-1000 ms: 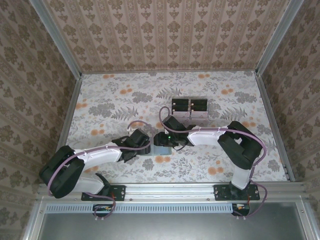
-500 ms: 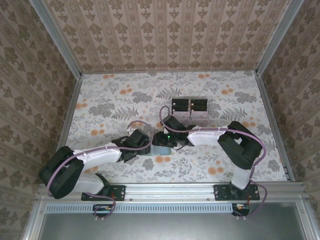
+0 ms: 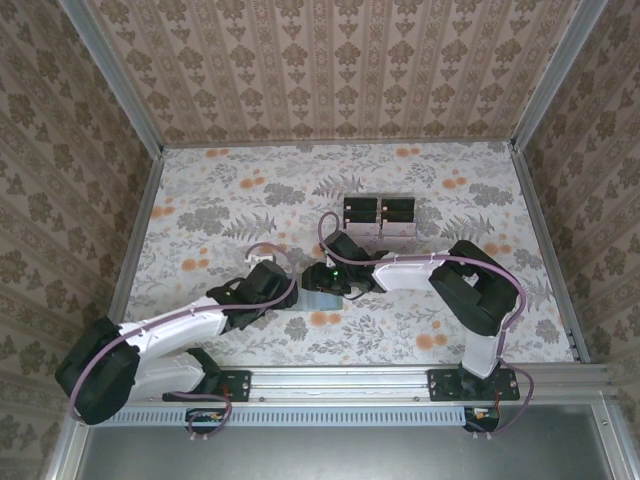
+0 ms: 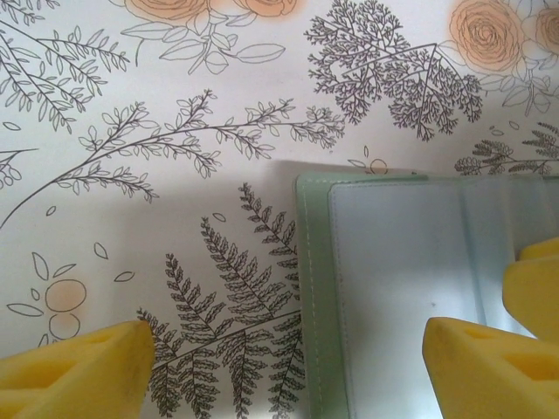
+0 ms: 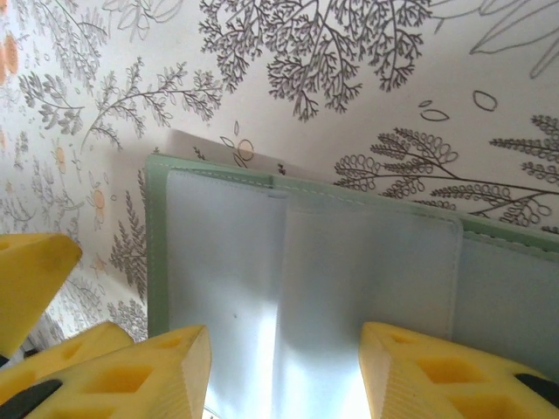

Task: Put the credit cards into the card holder
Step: Flip over the card slot on the card holder.

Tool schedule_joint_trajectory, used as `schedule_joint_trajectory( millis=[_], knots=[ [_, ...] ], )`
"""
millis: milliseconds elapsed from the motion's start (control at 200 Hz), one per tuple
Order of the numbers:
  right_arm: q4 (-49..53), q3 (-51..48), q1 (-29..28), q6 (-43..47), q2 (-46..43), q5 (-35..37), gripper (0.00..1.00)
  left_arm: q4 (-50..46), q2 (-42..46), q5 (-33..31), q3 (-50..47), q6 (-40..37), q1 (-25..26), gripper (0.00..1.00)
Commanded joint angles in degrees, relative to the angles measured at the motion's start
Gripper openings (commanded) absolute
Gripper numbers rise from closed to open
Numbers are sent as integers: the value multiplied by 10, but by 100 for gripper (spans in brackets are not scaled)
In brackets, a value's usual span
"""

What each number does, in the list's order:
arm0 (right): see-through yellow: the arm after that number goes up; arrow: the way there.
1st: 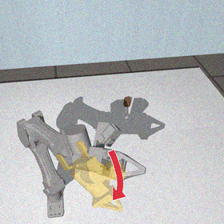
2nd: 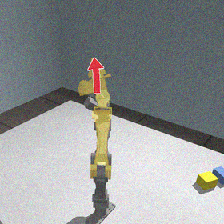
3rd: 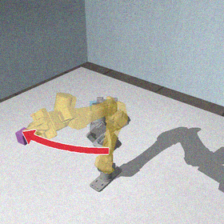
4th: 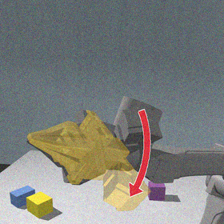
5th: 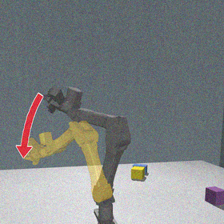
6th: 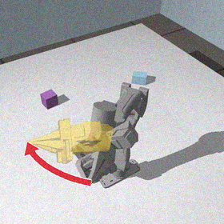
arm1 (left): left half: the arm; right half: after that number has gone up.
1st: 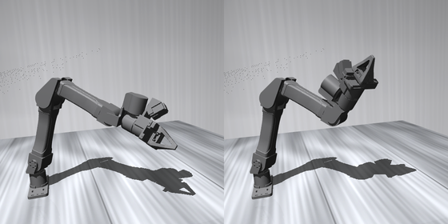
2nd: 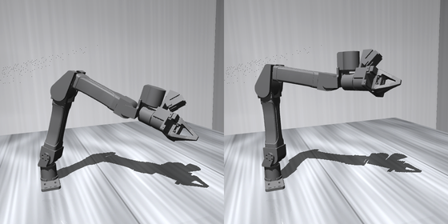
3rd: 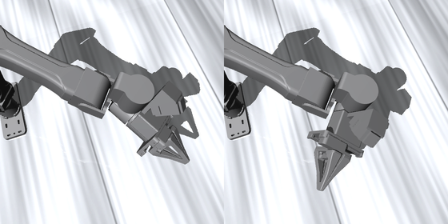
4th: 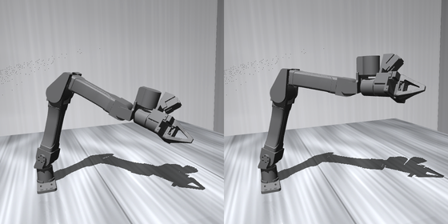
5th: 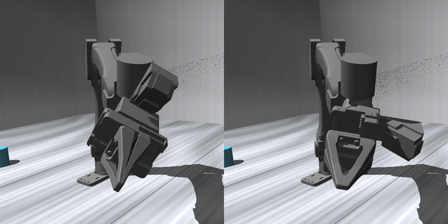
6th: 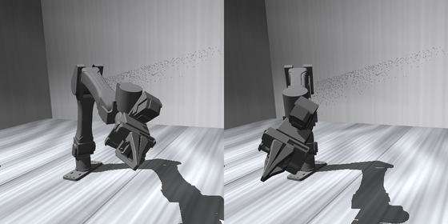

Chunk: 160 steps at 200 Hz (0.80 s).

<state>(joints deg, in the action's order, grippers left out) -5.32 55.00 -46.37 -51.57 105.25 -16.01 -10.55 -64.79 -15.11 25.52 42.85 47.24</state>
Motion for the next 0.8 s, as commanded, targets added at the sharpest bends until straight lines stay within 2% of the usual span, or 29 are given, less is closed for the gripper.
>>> schedule_joint_trajectory(
  millis=[0, 510, 795],
  knots=[
    [-22, 10, -4, -21, 21, -15, 50, 14, 13, 17, -16, -20, 5, 82],
    [-52, 16, -5, -45, 36, -32, 52, 77, -11, 28, -23, -35, 43, 82],
    [-56, 7, -6, -54, 32, -27, 52, -12, 44, -63, -35, 27, 56, 82]
  ],
)
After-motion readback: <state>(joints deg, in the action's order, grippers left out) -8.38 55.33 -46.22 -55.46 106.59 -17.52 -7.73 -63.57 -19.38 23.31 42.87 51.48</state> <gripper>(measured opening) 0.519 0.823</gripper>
